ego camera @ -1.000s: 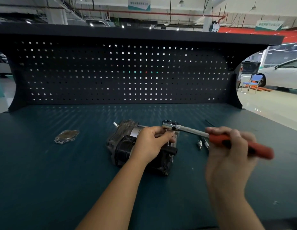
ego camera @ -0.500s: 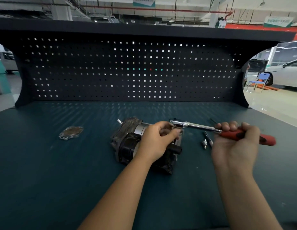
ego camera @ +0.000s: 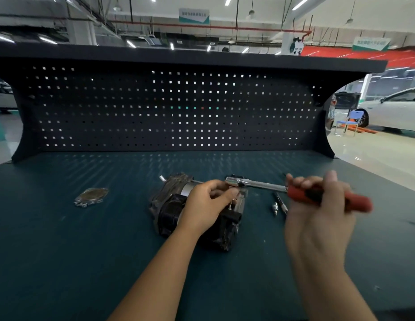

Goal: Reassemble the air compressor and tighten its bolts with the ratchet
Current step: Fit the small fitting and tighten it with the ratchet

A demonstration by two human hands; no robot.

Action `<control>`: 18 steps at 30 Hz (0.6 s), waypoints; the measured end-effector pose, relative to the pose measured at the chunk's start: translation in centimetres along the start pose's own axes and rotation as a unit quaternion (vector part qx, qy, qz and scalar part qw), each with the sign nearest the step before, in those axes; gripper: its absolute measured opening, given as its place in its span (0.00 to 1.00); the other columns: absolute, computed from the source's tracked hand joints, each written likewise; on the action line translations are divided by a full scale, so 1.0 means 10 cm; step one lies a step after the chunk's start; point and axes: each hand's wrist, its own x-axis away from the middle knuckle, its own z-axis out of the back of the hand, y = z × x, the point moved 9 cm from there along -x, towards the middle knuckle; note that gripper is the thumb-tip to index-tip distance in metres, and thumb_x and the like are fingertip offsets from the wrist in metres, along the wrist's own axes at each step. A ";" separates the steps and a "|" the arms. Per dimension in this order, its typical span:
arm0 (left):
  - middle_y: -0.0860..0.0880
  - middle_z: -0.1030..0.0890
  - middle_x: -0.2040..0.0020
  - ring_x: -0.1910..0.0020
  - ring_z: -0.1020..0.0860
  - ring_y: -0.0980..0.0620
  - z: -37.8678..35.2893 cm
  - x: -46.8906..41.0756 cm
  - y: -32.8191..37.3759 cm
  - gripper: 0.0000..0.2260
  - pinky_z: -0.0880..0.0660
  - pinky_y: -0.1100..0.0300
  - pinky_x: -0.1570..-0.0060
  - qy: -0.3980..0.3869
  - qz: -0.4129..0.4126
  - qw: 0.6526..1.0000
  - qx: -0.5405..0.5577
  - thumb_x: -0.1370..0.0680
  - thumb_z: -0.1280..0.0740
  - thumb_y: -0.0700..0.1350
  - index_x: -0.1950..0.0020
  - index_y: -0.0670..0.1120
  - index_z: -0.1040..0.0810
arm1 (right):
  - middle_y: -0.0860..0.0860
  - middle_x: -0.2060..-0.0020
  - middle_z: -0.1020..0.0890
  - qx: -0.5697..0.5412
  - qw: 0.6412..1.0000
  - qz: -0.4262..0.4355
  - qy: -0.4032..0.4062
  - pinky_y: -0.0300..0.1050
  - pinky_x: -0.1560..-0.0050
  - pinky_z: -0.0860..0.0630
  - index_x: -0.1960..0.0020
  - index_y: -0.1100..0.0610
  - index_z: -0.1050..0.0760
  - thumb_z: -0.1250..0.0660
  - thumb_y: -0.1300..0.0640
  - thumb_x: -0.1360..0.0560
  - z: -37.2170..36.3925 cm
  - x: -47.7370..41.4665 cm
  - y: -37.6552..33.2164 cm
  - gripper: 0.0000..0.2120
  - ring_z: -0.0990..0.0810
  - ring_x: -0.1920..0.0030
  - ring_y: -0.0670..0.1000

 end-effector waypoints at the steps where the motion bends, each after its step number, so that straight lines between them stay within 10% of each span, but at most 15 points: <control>1: 0.54 0.16 0.62 0.59 0.18 0.60 0.00 0.01 0.00 0.03 0.25 0.67 0.54 -0.001 0.002 1.000 -0.006 0.24 0.32 0.49 0.54 0.52 0.20 | 0.49 0.72 0.25 -0.033 0.999 -0.027 0.014 0.45 0.56 0.21 0.66 0.54 0.28 0.39 0.61 0.20 -0.01 -0.06 0.04 0.16 0.25 0.69 0.47; 8: 0.52 0.16 0.65 0.61 0.18 0.57 0.00 0.00 -0.03 0.02 0.24 0.62 0.55 -0.012 -0.017 0.999 -0.041 0.25 0.30 0.48 0.56 0.51 0.19 | 0.47 0.73 0.30 -0.117 0.980 -0.115 0.112 0.40 0.59 0.24 0.60 0.55 0.35 0.37 0.60 0.21 0.10 -0.34 0.29 0.10 0.29 0.72 0.45; 13: 0.53 0.16 0.65 0.62 0.18 0.58 0.01 -0.02 0.03 0.13 0.23 0.66 0.57 -0.008 -0.044 0.999 -0.015 0.28 0.33 0.59 0.65 0.52 0.18 | 0.46 0.78 0.31 -0.226 0.954 -0.135 0.142 0.40 0.57 0.27 0.74 0.54 0.29 0.38 0.62 0.23 0.12 -0.45 0.26 0.20 0.30 0.77 0.44; 18: 0.53 0.16 0.65 0.62 0.18 0.56 0.01 0.00 0.02 0.15 0.21 0.59 0.56 -0.002 -0.048 0.999 -0.017 0.32 0.35 0.64 0.64 0.54 0.19 | 0.47 0.77 0.31 -0.186 0.962 -0.144 0.137 0.39 0.63 0.26 0.62 0.54 0.34 0.37 0.63 0.23 0.02 -0.56 0.31 0.12 0.30 0.77 0.45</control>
